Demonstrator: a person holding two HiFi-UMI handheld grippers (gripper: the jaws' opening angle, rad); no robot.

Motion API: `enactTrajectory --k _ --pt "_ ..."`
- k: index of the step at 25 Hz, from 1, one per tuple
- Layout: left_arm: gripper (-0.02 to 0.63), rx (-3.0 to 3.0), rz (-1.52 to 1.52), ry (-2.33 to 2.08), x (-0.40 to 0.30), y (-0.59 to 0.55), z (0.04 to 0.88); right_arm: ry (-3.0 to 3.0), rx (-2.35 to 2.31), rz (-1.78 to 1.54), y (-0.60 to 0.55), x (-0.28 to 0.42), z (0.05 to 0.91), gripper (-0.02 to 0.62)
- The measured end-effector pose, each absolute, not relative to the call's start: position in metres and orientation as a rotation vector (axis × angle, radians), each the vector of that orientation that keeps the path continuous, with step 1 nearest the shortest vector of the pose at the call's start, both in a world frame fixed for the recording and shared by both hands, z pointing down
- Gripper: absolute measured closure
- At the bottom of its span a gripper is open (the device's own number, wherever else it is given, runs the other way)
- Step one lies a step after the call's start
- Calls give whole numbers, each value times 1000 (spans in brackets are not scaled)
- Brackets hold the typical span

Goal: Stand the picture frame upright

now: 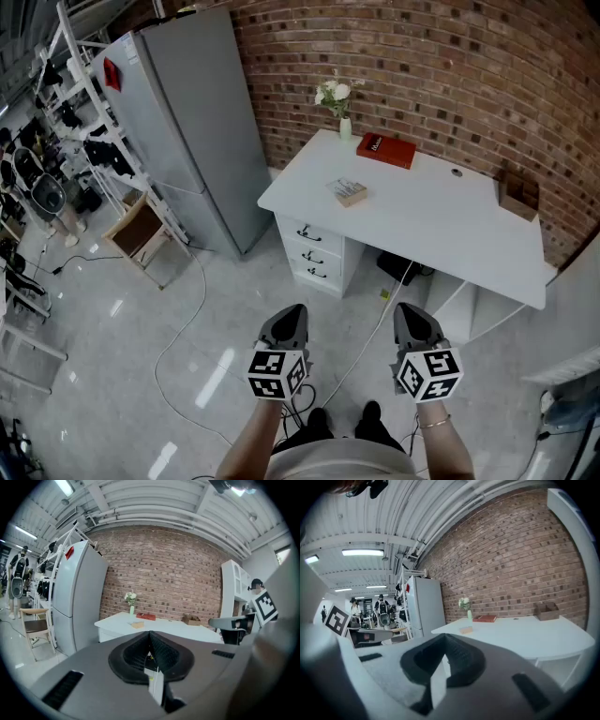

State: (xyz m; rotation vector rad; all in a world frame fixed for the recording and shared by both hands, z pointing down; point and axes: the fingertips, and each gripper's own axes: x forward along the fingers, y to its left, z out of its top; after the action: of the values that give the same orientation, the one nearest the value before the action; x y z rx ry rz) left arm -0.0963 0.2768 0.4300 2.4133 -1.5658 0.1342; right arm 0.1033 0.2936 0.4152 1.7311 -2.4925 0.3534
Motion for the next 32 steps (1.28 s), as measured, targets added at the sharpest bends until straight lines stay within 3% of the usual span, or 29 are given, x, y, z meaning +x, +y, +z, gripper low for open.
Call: enactTrajectory --k 11,12,20,32 --pt "612 2429 172 -1560 -143 247 438 -2488 1820 353 272 62 412 592" --pt "589 2427 172 -1562 -144 242 439 -2483 1830 346 267 62 411 592" --pt "505 2410 200 -1580 -138 188 449 -2494 1874 350 206 76 415 560" --pt "483 2364 248 -1688 -106 81 443 -2571 1797 330 79 122 405 558"
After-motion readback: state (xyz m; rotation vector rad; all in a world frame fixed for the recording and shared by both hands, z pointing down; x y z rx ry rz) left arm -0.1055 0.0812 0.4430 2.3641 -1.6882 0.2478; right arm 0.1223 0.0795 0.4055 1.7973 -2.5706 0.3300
